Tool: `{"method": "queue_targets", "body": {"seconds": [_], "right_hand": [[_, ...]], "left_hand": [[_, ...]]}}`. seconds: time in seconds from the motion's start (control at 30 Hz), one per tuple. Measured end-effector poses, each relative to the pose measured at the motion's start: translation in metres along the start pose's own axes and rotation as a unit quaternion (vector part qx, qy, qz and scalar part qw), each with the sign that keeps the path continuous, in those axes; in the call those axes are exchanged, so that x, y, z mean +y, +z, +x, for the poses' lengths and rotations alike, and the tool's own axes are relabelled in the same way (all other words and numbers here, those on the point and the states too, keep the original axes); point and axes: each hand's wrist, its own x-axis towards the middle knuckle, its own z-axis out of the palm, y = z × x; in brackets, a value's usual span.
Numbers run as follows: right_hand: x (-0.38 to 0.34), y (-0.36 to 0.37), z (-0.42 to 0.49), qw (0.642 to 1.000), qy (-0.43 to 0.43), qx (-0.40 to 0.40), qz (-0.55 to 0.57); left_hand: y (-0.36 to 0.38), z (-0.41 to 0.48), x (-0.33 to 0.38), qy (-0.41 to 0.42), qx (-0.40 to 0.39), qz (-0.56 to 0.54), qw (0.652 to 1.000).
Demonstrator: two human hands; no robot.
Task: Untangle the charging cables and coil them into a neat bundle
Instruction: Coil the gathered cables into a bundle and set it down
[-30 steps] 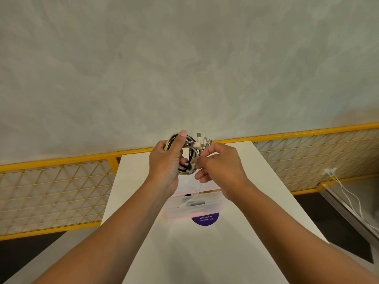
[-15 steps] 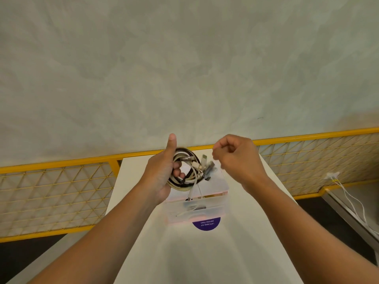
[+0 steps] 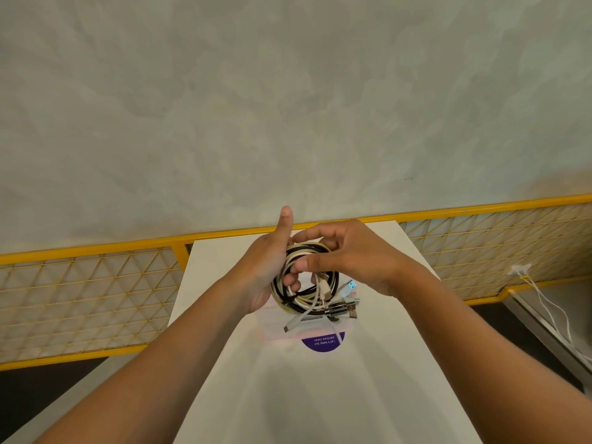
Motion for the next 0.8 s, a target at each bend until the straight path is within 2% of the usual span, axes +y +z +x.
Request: {"method": "queue_targets", "body": {"seconds": [0.07,0.2,0.3,0.43,0.8], "right_hand": [[0.002,0.0,-0.001,0.999,-0.014,0.011,0.035],[0.007,-0.001,0.004,0.992,-0.019,0.071,0.101],[0.008,-0.001,0.007,0.99,-0.012,0.087,0.108],[0.009,-0.001,0.007,0.991,-0.011,0.077,0.109],[0.008,-0.004,0.008,0.993,-0.036,0.03,0.105]], "left_hand": [[-0.004,0.001,-0.002,0.016,-0.033,-0.039,0.999],[-0.013,0.001,-0.011,0.016,-0.096,-0.192,0.977],[-0.009,0.003,-0.014,0.004,-0.063,-0.253,0.965],[-0.002,0.002,-0.01,0.016,0.0,-0.233,0.972],[-0.003,-0.001,0.001,0.015,-0.008,-0.165,0.986]]}}
